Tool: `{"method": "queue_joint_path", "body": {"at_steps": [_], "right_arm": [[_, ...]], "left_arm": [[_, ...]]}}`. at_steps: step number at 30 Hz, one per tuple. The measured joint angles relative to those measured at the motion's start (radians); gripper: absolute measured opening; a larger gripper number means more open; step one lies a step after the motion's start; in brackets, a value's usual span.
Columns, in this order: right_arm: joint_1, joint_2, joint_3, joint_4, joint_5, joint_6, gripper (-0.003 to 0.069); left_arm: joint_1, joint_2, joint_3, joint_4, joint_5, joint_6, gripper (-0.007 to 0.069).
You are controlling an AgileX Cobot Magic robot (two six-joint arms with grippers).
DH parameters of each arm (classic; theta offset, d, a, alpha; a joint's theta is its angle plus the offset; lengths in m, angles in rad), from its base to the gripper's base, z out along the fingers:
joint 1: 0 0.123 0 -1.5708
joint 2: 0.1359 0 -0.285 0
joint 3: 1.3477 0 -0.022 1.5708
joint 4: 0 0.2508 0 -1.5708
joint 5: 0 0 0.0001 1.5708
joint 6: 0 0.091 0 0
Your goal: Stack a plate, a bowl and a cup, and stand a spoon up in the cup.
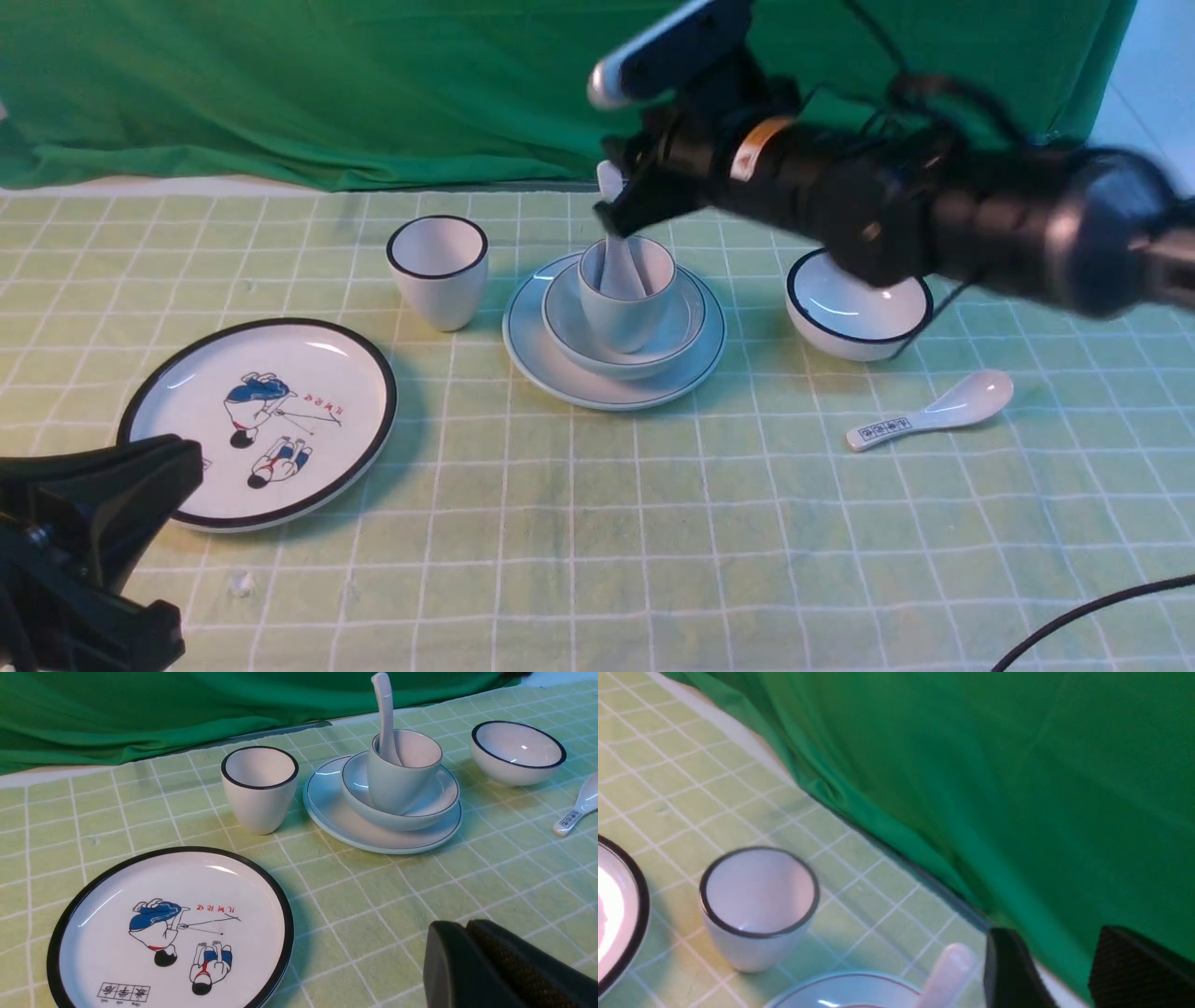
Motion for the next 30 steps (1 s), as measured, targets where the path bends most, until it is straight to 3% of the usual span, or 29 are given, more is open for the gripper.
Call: {"method": "queue_joint_path", "body": {"at_steps": [6,9,16,19,25,30], "right_arm": [[-0.085,-0.437,-0.005,0.000,0.347,-0.055,0.0085],[-0.134,-0.610,0.026,-0.005,0.438,-0.043,0.0029],[-0.144,-0.945,0.296,-0.001,0.381,-0.040,0.0021],[-0.144,-1.107,0.602,-0.001,0.259,-0.031,0.0021],[-0.144,-1.185,0.992,0.001,0.158,0.021,0.0027],[-0.144,-1.185,1.165,0.001,0.154,0.051,0.0036]], "left_arm": [[0.000,0.000,0.000,0.062,0.000,0.000,0.0016],[0.000,0.000,0.000,0.059,0.000,-0.012,0.0016],[0.000,0.000,0.000,0.057,0.000,-0.012,0.0016],[0.000,0.000,0.000,0.061,0.000,-0.012,0.0016],[0.000,0.000,0.000,0.064,-0.001,-0.011,0.0016],[0.000,0.000,0.000,0.064,-0.004,-0.009,0.0016]]}}
